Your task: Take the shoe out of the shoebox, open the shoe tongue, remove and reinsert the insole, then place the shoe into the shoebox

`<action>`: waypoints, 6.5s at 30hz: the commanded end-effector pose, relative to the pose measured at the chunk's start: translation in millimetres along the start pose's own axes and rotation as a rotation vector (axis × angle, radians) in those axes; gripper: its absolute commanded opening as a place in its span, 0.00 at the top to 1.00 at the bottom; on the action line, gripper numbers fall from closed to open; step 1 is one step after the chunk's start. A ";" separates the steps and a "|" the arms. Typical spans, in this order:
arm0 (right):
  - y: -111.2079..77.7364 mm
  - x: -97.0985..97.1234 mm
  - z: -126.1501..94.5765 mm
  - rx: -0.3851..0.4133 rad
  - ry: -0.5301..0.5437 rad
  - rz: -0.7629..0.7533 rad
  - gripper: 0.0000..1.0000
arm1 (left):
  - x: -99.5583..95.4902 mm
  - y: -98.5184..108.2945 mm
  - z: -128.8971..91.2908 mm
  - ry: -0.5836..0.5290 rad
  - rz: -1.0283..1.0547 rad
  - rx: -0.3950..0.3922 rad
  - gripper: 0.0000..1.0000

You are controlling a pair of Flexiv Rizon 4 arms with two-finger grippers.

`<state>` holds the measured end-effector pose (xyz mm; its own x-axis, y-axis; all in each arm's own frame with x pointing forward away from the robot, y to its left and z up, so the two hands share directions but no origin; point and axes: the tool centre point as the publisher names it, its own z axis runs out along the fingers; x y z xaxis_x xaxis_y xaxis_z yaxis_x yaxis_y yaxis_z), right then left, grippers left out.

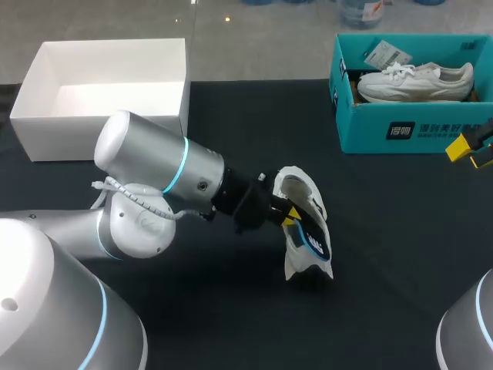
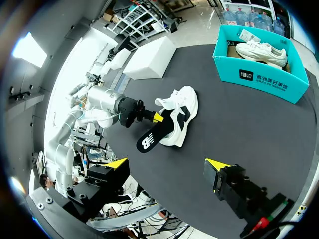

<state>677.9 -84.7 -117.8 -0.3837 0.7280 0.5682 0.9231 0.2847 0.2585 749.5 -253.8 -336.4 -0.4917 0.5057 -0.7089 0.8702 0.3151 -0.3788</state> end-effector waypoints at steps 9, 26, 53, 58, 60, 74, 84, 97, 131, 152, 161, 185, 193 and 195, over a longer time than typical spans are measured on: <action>1.2 -0.5 0.6 0.003 -0.001 0.001 0.00 | -2.9 -11.7 -7.9 -0.014 0.002 0.021 0.75; 1.2 -0.5 0.6 0.003 -0.001 0.001 0.00 | -1.2 -26.2 1.0 0.003 0.034 0.030 0.83; 1.2 -0.5 0.6 0.003 -0.001 0.001 0.00 | 4.3 -3.7 10.7 0.028 0.039 -0.026 1.00; 1.2 -0.5 0.6 0.003 -0.001 0.001 0.00 | 5.4 1.8 12.3 0.032 0.036 -0.039 1.00; 1.2 -0.5 0.6 0.003 -0.001 0.001 0.00 | 5.8 2.1 12.0 0.033 0.035 -0.043 1.00; 1.2 -0.5 0.6 0.003 -0.001 0.001 0.00 | 5.2 -13.5 1.9 0.015 0.034 -0.028 0.86; 1.2 -0.5 0.6 0.003 -0.001 0.001 0.00 | 3.0 -23.0 5.6 0.012 0.047 -0.008 1.00; 1.2 -0.5 0.6 0.003 -0.001 0.001 0.00 | 4.3 -2.0 12.1 0.036 0.076 -0.040 1.00; 1.2 -0.5 0.6 0.003 -0.001 0.001 0.00 | 3.9 -23.8 5.7 0.010 0.067 -0.023 0.82; 1.2 -0.5 0.6 0.003 -0.001 0.001 0.00 | 2.1 5.6 19.4 0.057 0.118 -0.068 1.00; 1.2 -0.5 0.6 0.003 -0.001 0.001 0.00 | 10.5 6.6 24.5 0.078 0.106 -0.068 1.00; 1.2 -0.5 0.6 0.003 -0.001 0.001 0.00 | 1.0 -18.2 13.6 0.033 0.100 -0.023 0.89; 1.2 -0.5 0.6 0.003 -0.001 0.001 0.00 | 3.3 -10.5 16.6 0.045 0.103 -0.016 1.00; 1.2 -0.5 0.6 0.003 -0.001 0.001 0.00 | 2.6 -7.3 17.5 0.049 0.110 -0.019 1.00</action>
<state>677.9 -84.7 -117.8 -0.3836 0.7280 0.5681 0.9231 0.2848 0.2584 738.1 -267.3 -343.6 -0.3963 0.5753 -0.7155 0.9175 0.2756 -0.2867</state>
